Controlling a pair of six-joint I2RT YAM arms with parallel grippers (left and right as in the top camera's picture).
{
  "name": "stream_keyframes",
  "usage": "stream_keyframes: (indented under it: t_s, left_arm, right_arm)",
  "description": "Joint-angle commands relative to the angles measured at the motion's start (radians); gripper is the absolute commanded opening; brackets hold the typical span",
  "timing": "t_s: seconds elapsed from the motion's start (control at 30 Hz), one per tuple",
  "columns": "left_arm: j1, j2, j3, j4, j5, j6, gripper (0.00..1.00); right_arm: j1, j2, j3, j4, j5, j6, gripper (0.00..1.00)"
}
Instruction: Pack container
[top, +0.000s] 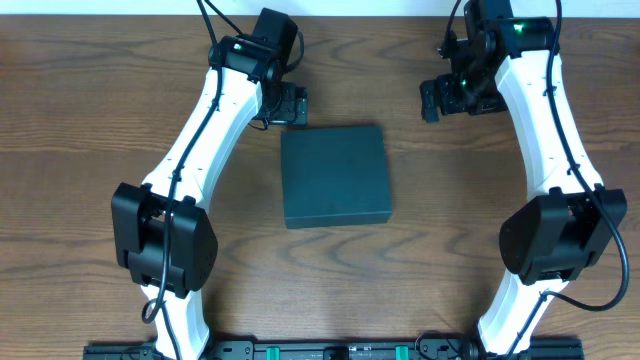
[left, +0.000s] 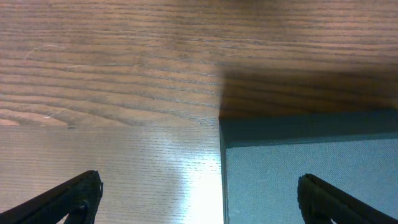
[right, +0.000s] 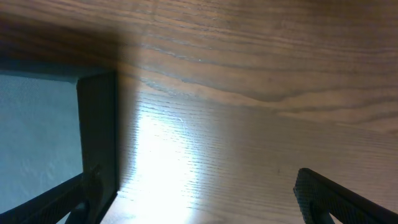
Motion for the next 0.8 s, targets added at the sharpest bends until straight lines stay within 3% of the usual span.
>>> stream_keyframes:
  t_s: [0.0,0.43,0.77]
  left_arm:
    - [0.001,-0.038,-0.002,-0.005,-0.019,-0.006,0.99]
    - [0.001,-0.038,-0.002,-0.005,-0.019,-0.006,0.99]
    - [0.001,-0.038,-0.002,-0.005,-0.019,-0.006,0.99]
  right_arm:
    - [-0.001,-0.015,0.014,0.003,0.011,0.005,0.99]
    - [0.008,-0.056,0.014,0.003,0.011,0.005,0.99]
    - [0.028,-0.426,0.014,0.002,0.011,0.005,0.99]
